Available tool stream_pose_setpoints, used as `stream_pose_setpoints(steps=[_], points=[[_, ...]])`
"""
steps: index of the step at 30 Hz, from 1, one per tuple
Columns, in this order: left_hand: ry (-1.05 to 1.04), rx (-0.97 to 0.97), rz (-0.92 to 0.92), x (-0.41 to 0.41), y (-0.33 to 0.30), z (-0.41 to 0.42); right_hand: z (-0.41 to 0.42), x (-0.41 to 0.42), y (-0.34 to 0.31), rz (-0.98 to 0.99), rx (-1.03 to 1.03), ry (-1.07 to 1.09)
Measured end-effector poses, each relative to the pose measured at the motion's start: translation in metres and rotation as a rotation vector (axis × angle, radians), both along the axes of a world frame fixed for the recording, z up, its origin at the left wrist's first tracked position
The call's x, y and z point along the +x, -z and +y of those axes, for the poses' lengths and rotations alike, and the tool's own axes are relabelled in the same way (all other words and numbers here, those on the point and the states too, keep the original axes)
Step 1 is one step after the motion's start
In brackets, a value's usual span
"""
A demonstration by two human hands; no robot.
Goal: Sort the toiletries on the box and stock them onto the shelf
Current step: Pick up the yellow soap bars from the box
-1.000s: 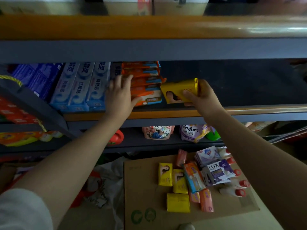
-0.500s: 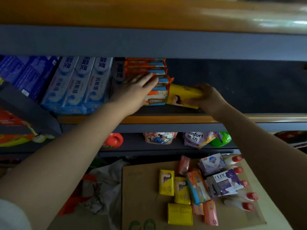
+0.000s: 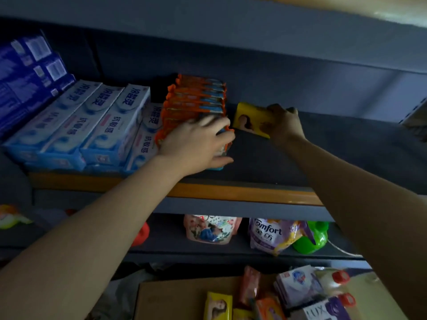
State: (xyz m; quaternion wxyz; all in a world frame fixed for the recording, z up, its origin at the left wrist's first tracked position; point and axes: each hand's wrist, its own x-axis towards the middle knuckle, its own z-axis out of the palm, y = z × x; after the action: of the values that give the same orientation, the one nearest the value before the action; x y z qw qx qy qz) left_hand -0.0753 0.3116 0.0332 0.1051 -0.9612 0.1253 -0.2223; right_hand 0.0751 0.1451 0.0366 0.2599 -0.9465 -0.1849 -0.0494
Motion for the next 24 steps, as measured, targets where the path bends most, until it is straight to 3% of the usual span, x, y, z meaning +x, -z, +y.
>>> stream_pose_setpoints(steps=[7, 14, 20, 24], points=[[0.027, -0.01, -0.216, 0.008, 0.012, 0.004, 0.04, 0.064, 0.012, -0.063, 0.015, 0.029], [0.018, -0.051, -0.212, 0.009, 0.014, 0.003, 0.05, 0.097, 0.019, -0.051, 0.252, 0.161], [0.015, -0.051, -0.146, 0.005, 0.007, 0.003, 0.033, 0.075, 0.016, 0.02, 0.148, 0.164], [-0.035, -0.043, -0.042, 0.002, 0.002, -0.001, 0.005, 0.031, -0.004, -0.019, -0.03, 0.008]])
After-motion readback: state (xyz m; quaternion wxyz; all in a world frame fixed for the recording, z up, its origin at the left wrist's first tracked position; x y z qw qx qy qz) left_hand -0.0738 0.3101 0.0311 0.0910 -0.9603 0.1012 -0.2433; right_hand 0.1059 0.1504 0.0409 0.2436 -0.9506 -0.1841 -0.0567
